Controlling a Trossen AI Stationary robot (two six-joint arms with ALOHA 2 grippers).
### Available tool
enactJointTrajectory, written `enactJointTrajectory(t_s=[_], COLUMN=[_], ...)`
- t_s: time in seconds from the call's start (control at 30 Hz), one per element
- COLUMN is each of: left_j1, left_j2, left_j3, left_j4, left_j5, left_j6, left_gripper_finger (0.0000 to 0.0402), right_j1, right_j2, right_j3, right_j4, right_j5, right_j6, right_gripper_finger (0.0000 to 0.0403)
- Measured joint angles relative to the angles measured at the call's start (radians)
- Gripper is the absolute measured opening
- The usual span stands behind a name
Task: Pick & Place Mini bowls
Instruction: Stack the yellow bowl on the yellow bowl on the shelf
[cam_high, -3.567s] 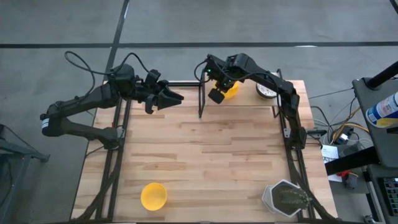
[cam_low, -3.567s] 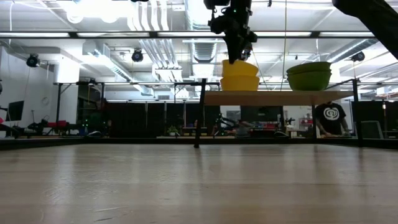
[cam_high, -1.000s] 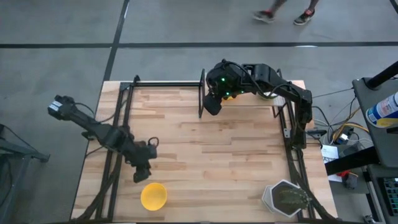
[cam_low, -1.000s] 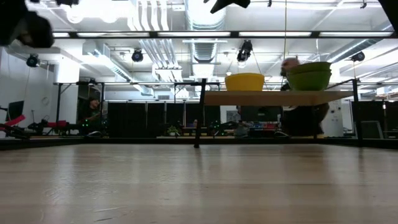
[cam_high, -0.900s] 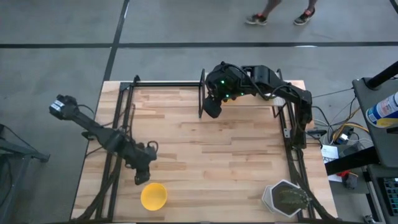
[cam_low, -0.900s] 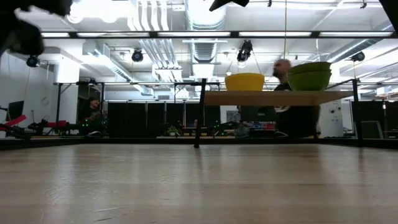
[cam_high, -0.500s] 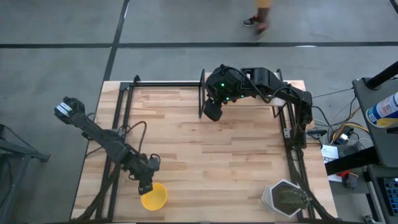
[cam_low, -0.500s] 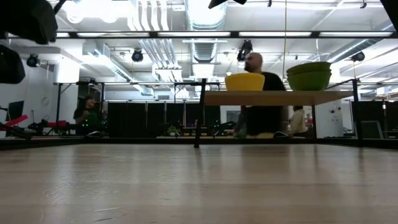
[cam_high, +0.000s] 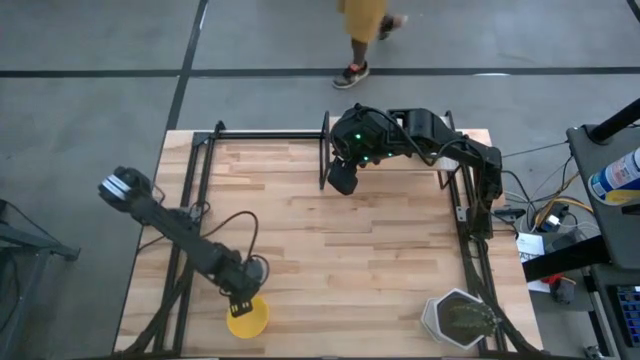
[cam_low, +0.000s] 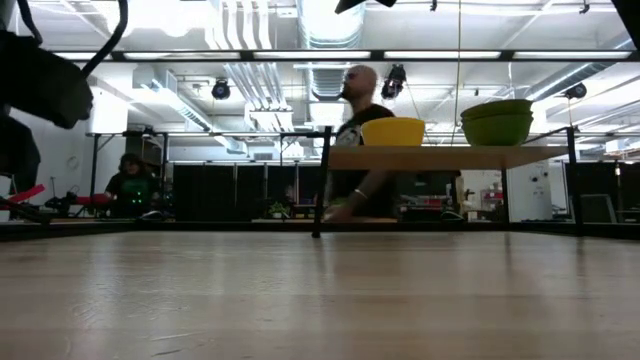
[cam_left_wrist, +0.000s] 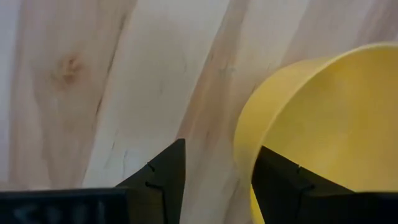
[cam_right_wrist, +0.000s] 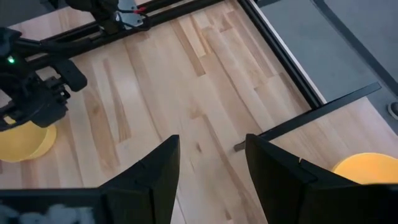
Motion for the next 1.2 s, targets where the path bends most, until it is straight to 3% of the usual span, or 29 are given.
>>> enactJointTrajectory(t_s=[0.13, 0.37, 0.6, 0.77, 0.93, 1.07, 1.2], left_j1=[0.000, 0.014, 0.094, 0.208, 0.325, 0.392, 0.437], left_j2=[0.030, 0.048, -0.026, -0.110, -0.185, -0.212, -0.220], left_j3=[0.000, 0.000, -0.006, -0.005, 0.017, 0.063, 0.138], left_j4=[0.007, 0.006, 0.003, 0.001, 0.002, 0.003, 0.002], left_j5=[0.016, -0.004, -0.020, -0.055, -0.176, -0.313, -0.511], left_j6=[0.022, 0.019, 0.019, -0.001, -0.099, -0.143, -0.088], left_gripper_finger=[0.0131, 0.0010, 0.0002, 0.0001, 0.0001, 0.0001, 0.0000], right_j1=[0.000, 0.002, 0.005, 0.007, 0.020, 0.050, 0.081], right_j2=[0.000, 0.000, 0.000, 0.000, 0.007, 0.013, 0.036], right_j3=[0.000, 0.000, 0.000, -0.002, -0.003, -0.021, -0.027], right_j4=[0.000, -0.001, -0.025, -0.066, -0.072, -0.061, -0.051], right_j5=[0.000, -0.001, -0.005, -0.015, -0.123, -0.116, -0.051], right_j6=[0.000, 0.003, -0.022, 0.032, 0.141, 0.221, 0.272], right_gripper_finger=[0.0180, 0.0180, 0.0180, 0.0180, 0.0177, 0.0169, 0.0161])
